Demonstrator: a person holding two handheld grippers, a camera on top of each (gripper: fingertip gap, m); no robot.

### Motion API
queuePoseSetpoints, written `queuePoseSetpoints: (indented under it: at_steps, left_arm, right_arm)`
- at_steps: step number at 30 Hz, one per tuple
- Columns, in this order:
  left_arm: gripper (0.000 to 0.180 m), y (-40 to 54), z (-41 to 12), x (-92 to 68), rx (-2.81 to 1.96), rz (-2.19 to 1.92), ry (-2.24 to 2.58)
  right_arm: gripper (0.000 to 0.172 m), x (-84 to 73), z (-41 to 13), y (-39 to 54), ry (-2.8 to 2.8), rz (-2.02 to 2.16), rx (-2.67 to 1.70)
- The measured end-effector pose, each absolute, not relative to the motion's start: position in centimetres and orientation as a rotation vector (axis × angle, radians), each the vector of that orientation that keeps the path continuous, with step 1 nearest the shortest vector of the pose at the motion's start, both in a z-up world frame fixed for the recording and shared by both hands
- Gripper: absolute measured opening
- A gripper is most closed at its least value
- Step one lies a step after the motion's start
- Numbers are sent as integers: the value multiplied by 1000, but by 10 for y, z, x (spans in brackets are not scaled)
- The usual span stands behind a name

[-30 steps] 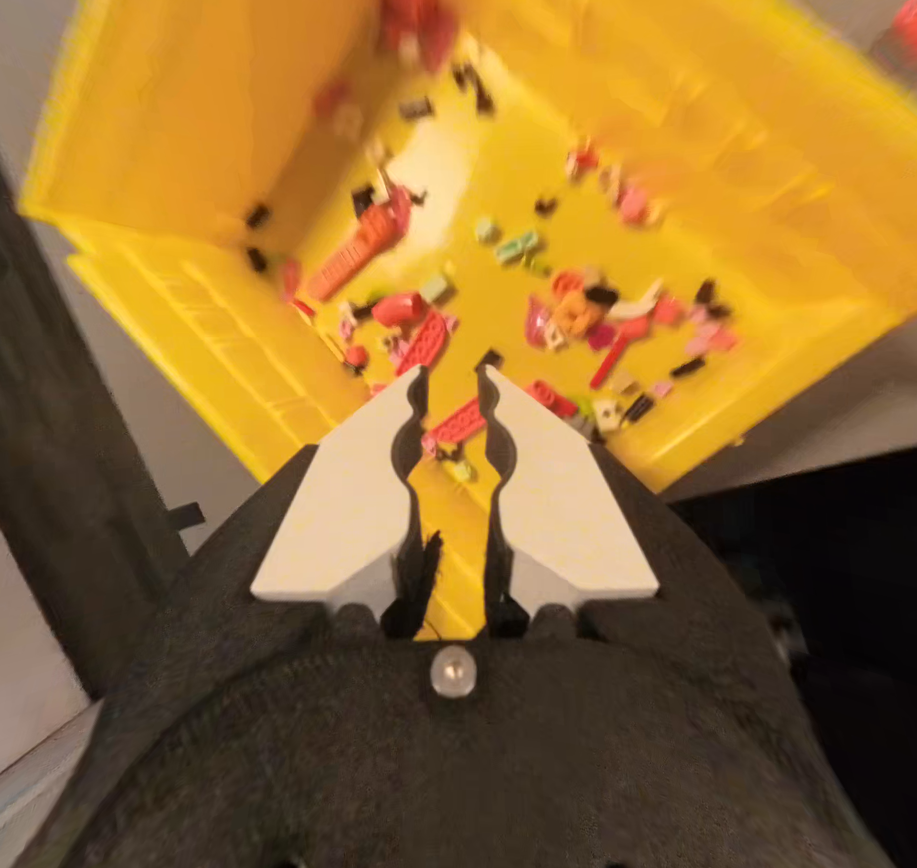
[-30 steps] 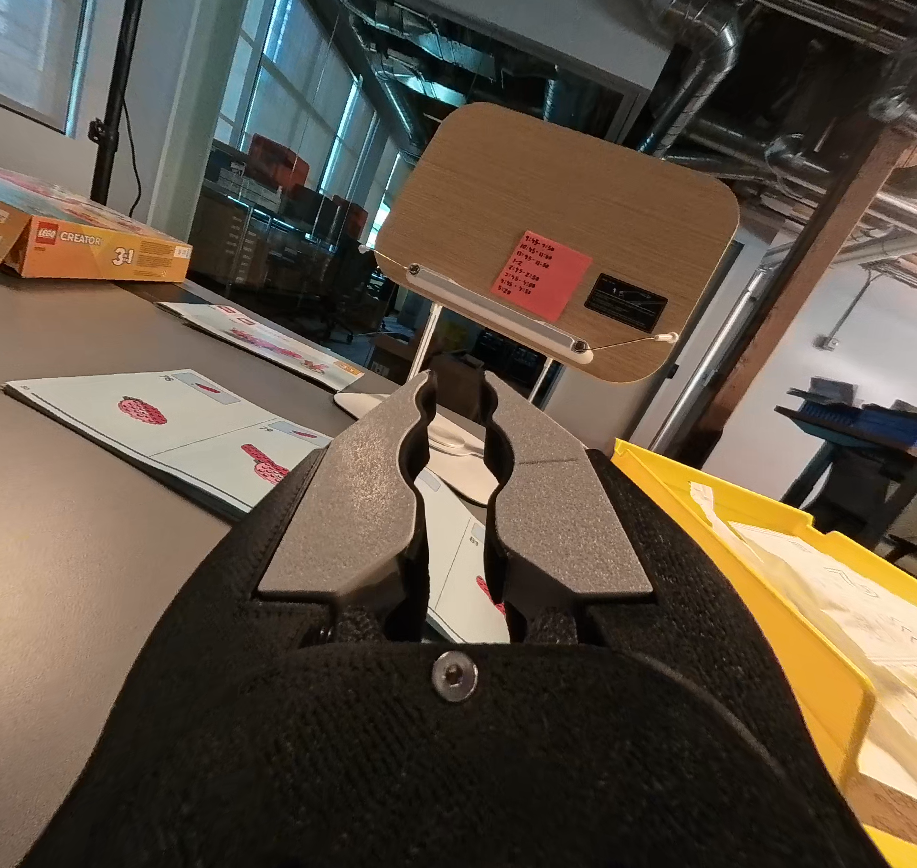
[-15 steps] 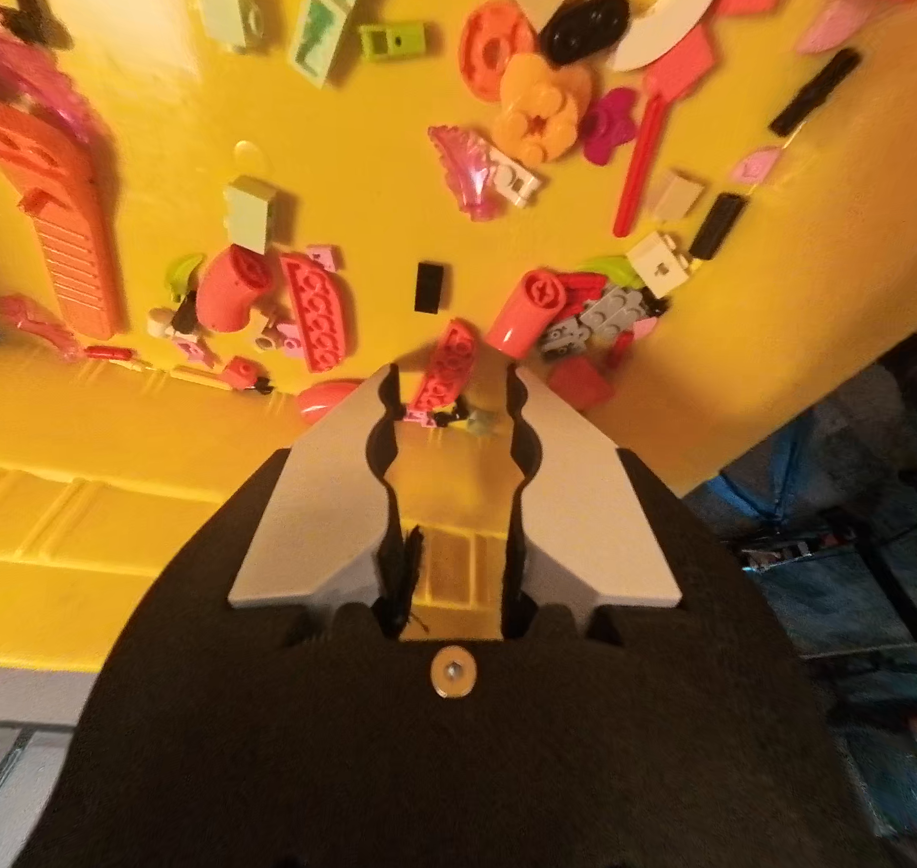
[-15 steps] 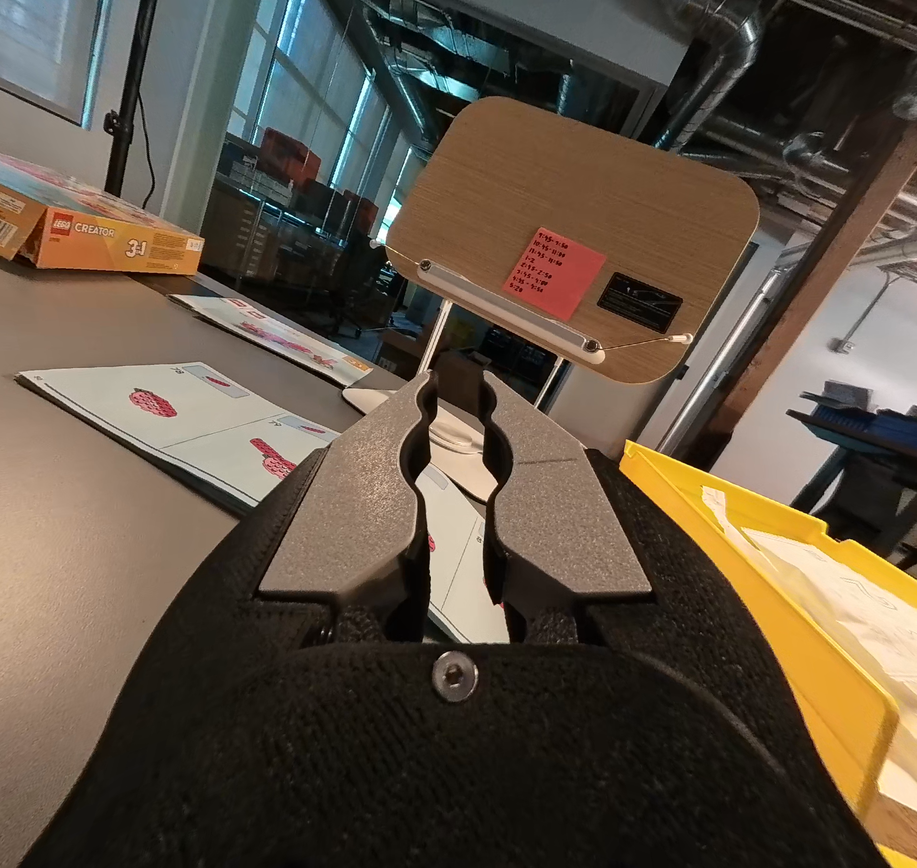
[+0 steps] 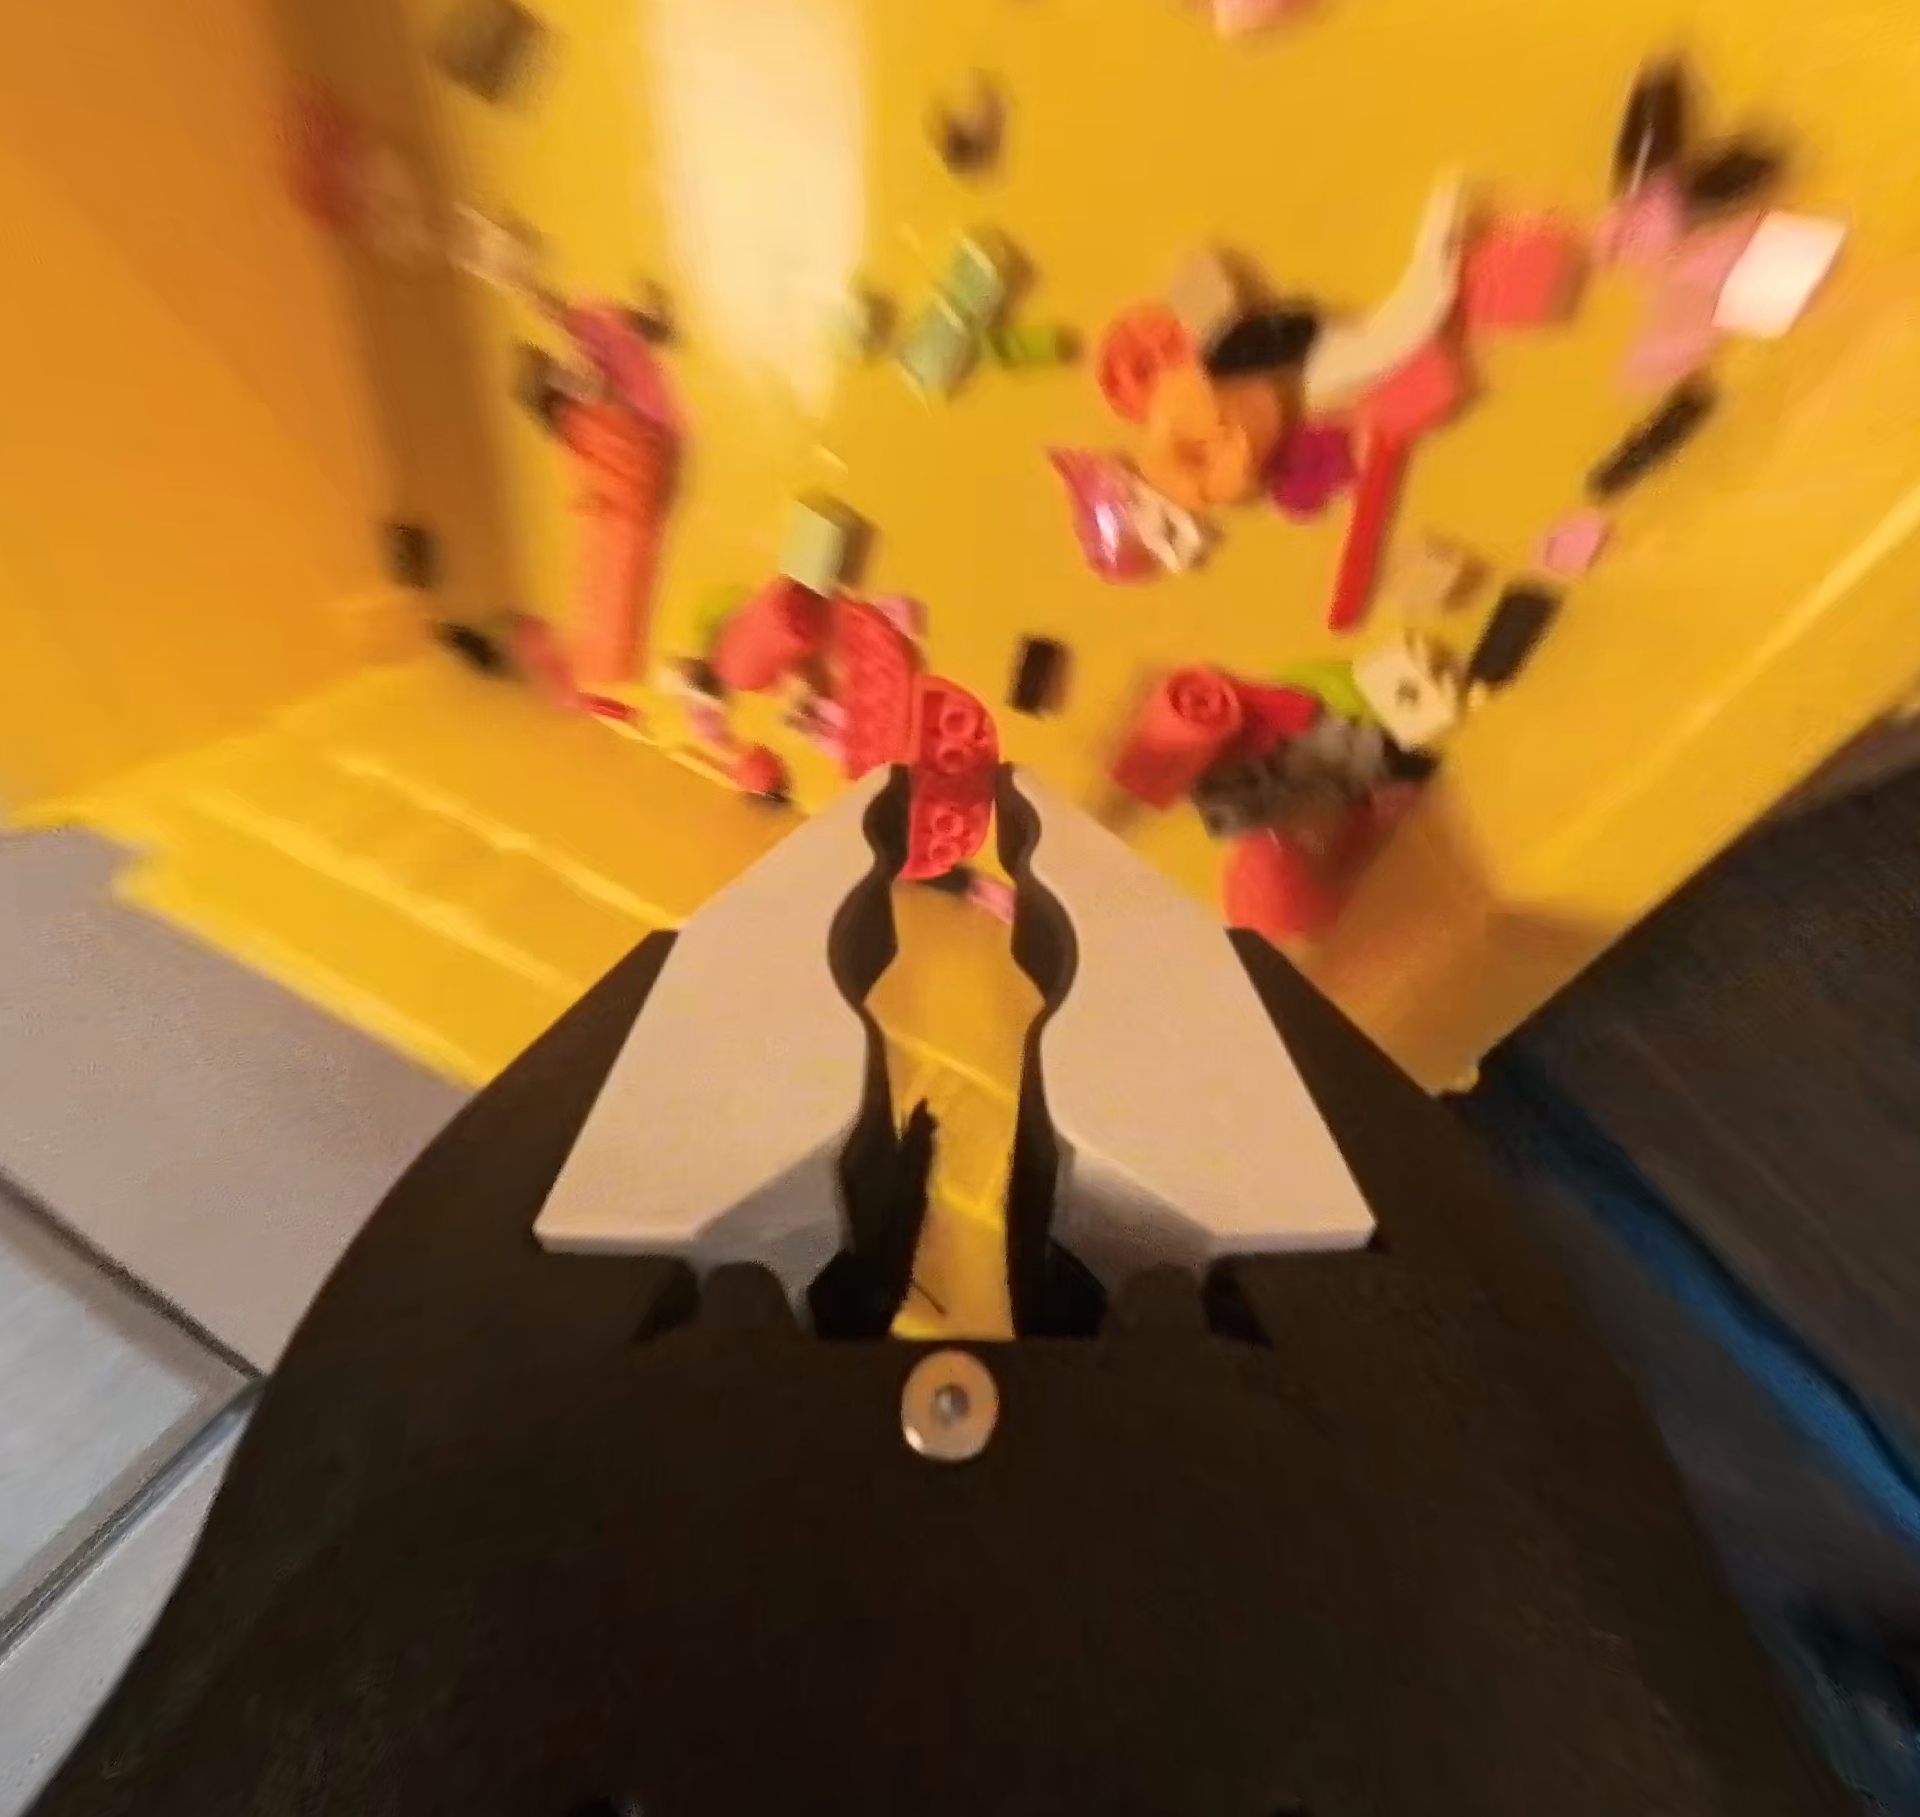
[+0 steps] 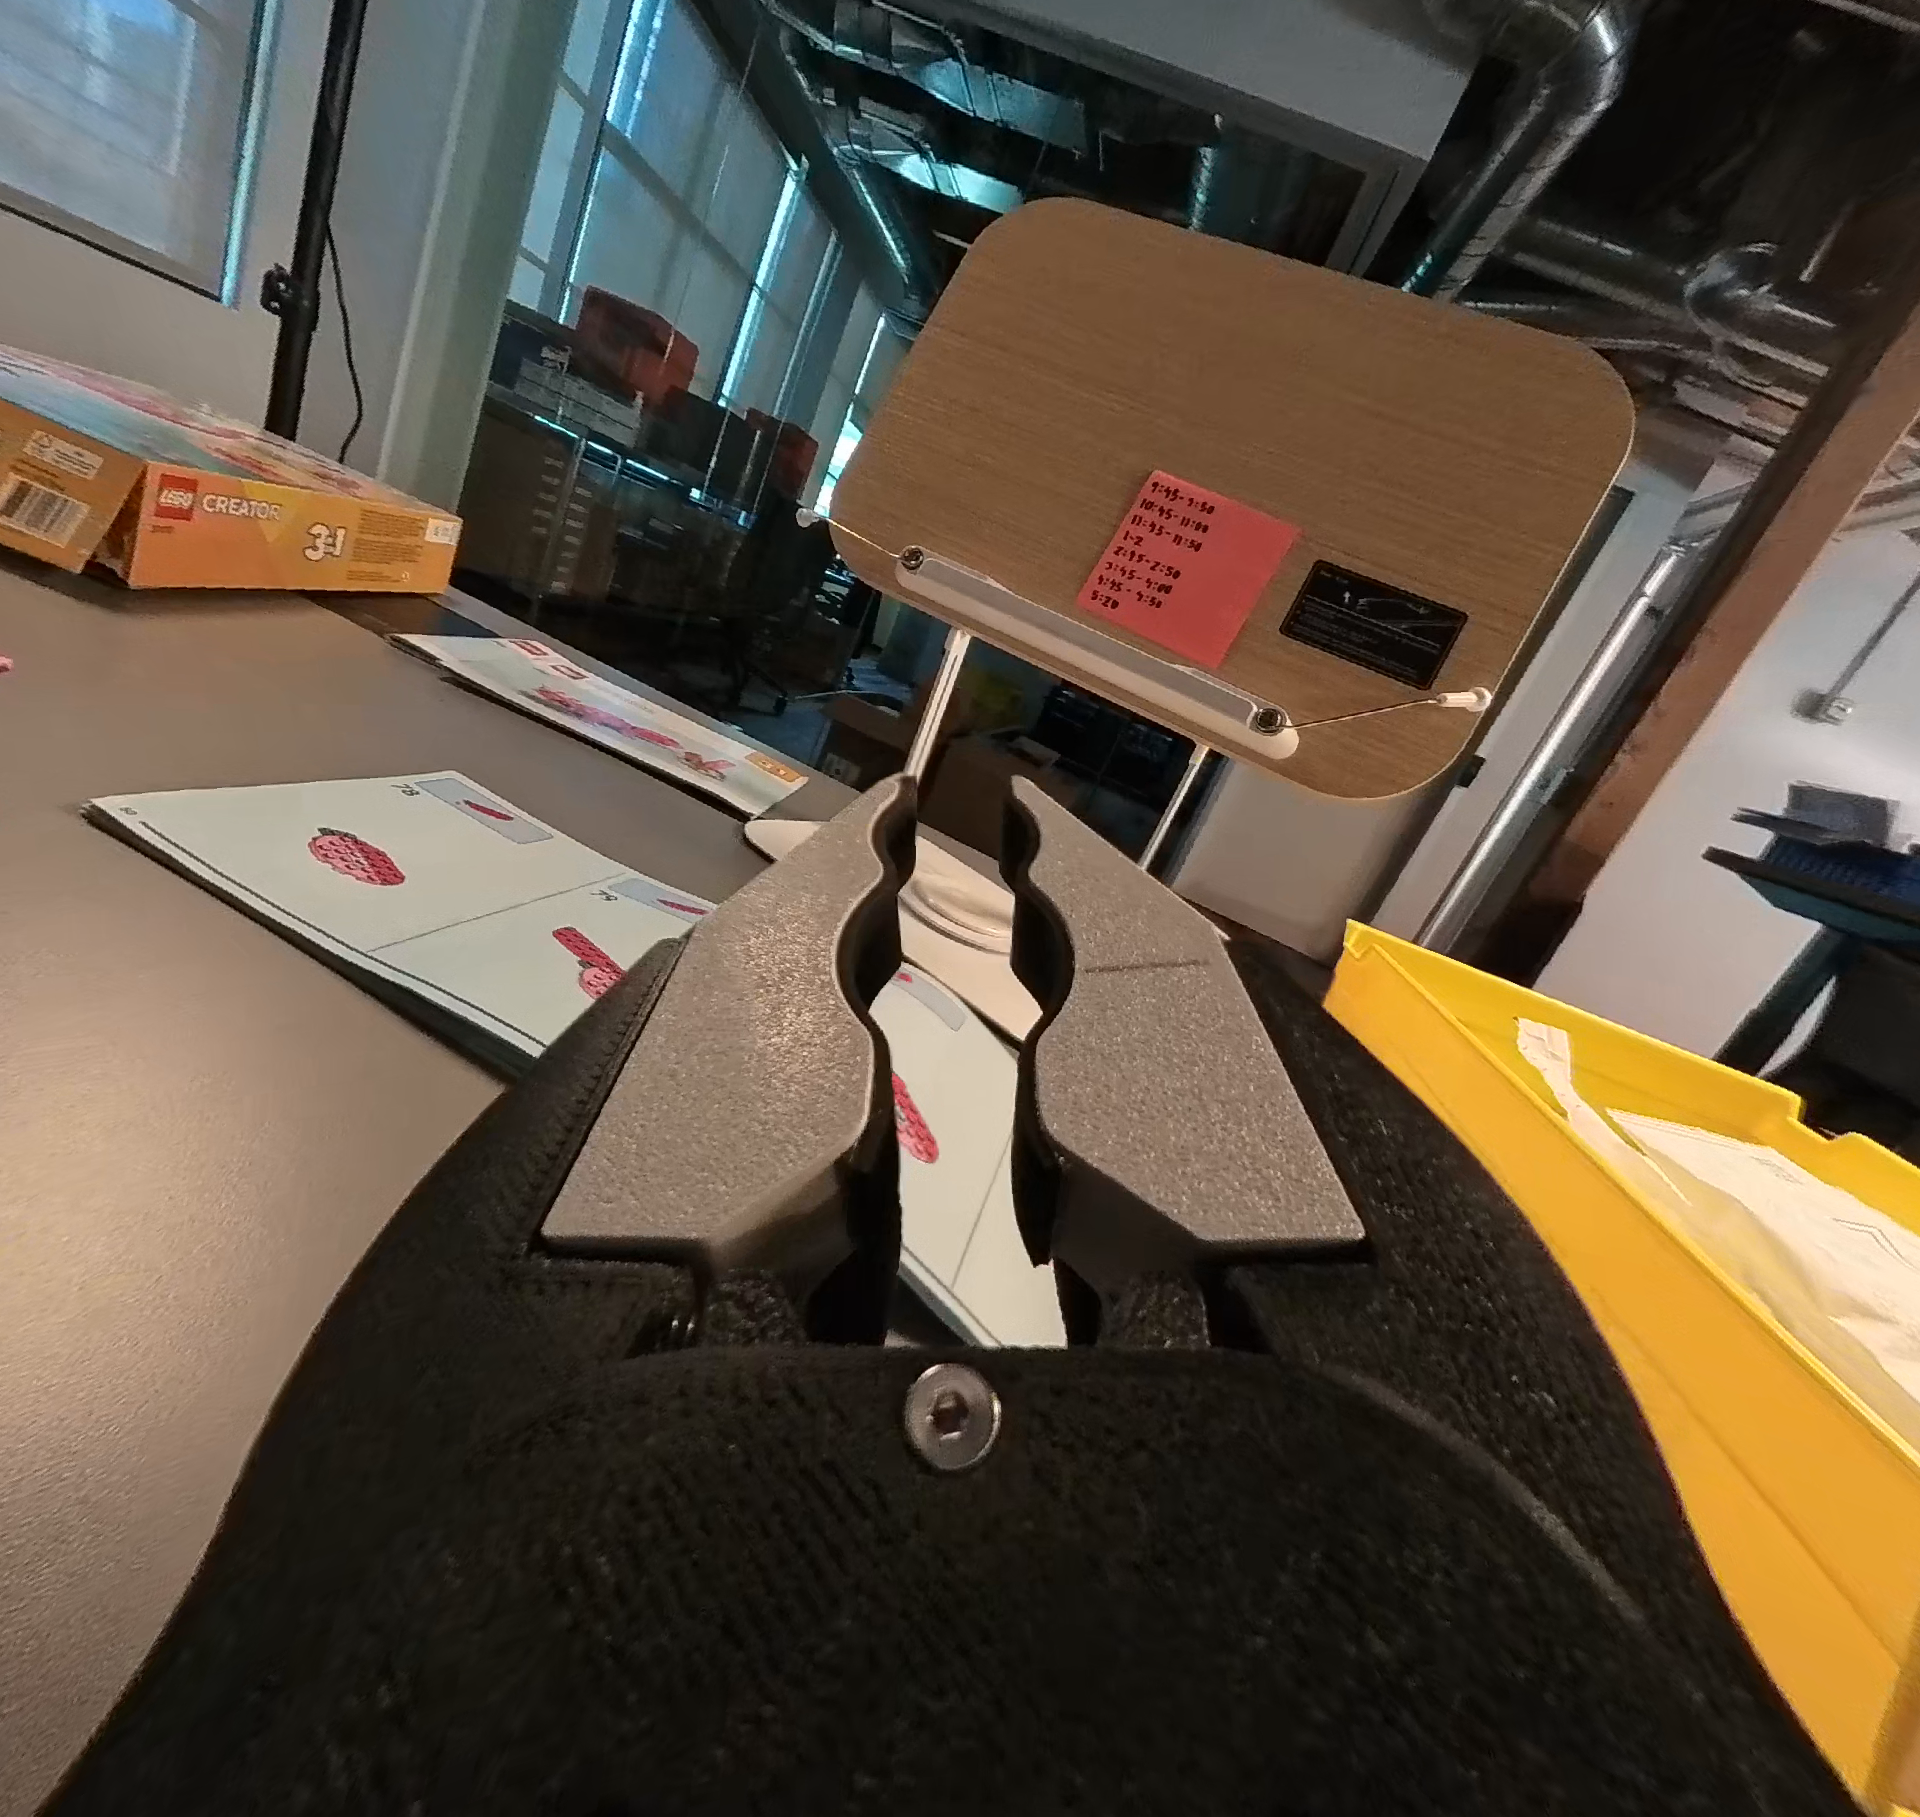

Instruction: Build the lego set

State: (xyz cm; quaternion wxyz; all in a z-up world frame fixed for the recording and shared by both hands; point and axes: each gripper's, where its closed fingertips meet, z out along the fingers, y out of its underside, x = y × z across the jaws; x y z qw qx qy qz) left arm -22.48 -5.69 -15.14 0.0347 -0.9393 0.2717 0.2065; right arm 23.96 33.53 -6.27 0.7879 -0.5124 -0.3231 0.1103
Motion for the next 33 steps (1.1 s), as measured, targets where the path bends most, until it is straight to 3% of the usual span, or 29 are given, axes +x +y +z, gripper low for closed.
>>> queuePoseSetpoints:
  at_steps: [4,8,15,21,29,33]
  left_arm:
    - [15,16,-49,-171,-2219,950,701]
    - [15,75,-5,-45,-1720,819,752]
    - [15,175,-28,143,-1260,478,774]
    - [15,218,-34,188,-1095,477,725]
    - [16,199,-73,201,-919,739,1065]
    - [16,194,-69,202,-859,789,1087]
  right_arm:
    - [13,236,-63,334,-707,258,-1101]
    - [13,236,-63,333,-702,259,-1101]
    - [12,237,-63,334,-695,279,-1105]
    - [3,232,-61,329,-697,392,-1129]
    - [3,218,-50,305,-747,802,-1151]
    - [7,195,-49,240,-1012,1435,-1175]
